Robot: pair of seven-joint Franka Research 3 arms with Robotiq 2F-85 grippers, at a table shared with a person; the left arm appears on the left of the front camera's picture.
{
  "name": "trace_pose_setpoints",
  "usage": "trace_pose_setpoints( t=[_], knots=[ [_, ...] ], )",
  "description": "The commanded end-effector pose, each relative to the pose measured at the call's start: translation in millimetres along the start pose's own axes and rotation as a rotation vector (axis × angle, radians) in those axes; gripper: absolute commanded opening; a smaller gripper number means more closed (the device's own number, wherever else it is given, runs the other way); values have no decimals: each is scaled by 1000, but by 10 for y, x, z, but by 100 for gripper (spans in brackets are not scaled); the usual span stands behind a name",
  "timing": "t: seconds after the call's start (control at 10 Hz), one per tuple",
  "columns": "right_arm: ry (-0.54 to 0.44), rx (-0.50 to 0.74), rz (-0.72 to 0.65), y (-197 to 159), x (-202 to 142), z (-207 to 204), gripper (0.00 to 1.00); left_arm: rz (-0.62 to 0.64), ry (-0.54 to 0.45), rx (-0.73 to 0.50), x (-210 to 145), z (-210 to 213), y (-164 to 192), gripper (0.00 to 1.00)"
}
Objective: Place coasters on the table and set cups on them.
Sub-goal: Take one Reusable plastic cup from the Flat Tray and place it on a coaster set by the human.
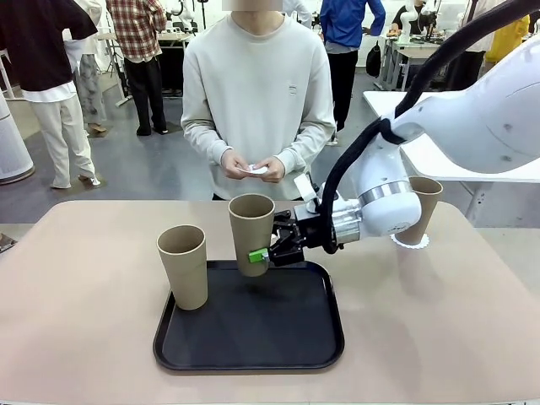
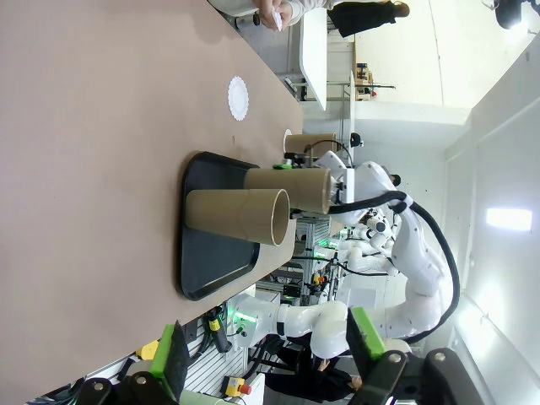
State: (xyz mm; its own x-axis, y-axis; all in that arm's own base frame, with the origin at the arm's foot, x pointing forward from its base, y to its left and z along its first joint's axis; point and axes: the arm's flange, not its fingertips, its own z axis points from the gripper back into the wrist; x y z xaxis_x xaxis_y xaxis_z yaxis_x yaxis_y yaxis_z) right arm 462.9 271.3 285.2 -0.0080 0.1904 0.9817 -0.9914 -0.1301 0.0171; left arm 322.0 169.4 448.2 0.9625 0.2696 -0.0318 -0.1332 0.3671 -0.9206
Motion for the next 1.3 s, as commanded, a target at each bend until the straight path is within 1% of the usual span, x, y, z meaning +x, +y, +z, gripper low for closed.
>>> trace_pose_setpoints(
  t=[0.0,0.1,0.3,0.4,0.6,0.7,0.8,1.0,1.1,1.2],
  knots=[
    [-12,-47,-37,172,364,180,26,-7,-5,-22,0,16,-17,100],
    [-5,-47,-37,167,461,199,26,-7,-5,-22,0,16,-17,100],
    [32,-47,-53,124,503,208,26,-7,-5,-22,0,16,-17,100],
    [-5,-36,-19,126,523,222,26,-7,-5,-22,0,16,-17,100],
    [-5,-36,-19,126,523,222,26,-7,-5,-22,0,16,-17,100],
    [1,-43,-29,119,551,250,82,-7,-5,-22,0,16,-17,100],
    [-27,-31,-5,-126,521,336,82,-7,-5,-22,0,16,-17,100],
    [21,30,31,-517,546,393,82,-7,-5,-22,0,16,-17,100],
    [10,28,46,-712,556,467,82,-7,-5,-22,0,16,-17,100],
    [20,35,43,-909,515,512,82,-7,-5,-22,0,16,-17,100]
  ],
)
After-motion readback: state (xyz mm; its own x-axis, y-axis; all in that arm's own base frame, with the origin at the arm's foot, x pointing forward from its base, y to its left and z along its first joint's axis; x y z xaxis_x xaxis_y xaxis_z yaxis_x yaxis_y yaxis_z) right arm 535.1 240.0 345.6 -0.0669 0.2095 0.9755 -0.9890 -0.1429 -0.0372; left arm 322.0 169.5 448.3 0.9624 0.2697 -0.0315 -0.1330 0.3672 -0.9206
